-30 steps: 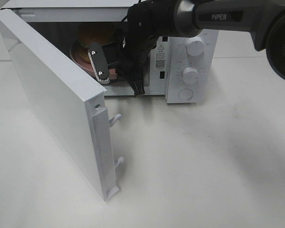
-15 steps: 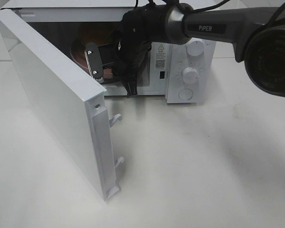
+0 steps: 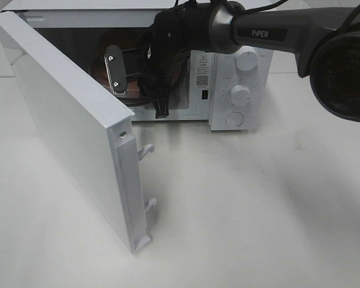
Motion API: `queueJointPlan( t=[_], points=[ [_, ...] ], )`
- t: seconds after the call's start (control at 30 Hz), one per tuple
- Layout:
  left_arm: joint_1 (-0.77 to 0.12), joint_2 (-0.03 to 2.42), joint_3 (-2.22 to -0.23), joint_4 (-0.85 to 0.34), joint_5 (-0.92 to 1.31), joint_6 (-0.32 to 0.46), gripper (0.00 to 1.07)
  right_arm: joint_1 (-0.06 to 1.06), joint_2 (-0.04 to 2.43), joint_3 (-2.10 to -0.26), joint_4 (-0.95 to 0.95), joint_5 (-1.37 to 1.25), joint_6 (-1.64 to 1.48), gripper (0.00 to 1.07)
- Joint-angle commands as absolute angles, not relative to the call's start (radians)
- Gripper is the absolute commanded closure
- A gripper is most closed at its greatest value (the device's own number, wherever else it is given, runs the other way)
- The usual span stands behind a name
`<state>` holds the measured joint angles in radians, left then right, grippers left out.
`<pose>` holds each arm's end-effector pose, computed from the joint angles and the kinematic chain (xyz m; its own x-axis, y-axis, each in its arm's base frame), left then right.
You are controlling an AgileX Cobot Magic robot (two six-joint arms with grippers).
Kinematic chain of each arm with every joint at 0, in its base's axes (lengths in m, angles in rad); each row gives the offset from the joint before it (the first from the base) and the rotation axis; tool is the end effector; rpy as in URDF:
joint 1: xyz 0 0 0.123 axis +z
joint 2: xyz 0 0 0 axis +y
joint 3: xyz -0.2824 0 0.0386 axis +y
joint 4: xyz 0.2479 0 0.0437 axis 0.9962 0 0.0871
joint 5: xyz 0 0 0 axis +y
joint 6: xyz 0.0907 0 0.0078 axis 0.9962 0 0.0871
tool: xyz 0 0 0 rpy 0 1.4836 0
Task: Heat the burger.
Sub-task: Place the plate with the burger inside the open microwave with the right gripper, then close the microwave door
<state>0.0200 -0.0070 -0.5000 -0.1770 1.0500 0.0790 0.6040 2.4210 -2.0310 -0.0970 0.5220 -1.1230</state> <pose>-0.0059 -0.0140 0.2790 -0.4351 -0.0184 -0.9002 0.1136 0.9907 -0.0751 0.4513 0.3061 0.1598 0.2903 -0.9339 -0.2088 -0.7560 -0.0900 -0.6483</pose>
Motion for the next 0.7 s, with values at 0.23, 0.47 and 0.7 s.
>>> queueJointPlan(
  t=[0.23, 0.47, 0.7],
  points=[
    [0.021, -0.03, -0.498, -0.177, 1.036, 0.078, 0.07, 0.612, 2.363, -1.957, -0.095, 0.5, -1.099, 0.52],
    [0.021, -0.03, -0.498, -0.177, 1.036, 0.078, 0.07, 0.623, 2.304, -1.87, -0.095, 0.468, -1.064, 0.49],
    [0.021, -0.03, -0.498, -0.177, 1.036, 0.078, 0.07, 0.623, 2.246, -1.769, -0.071, 0.418, -1.06, 0.36]
  ],
)
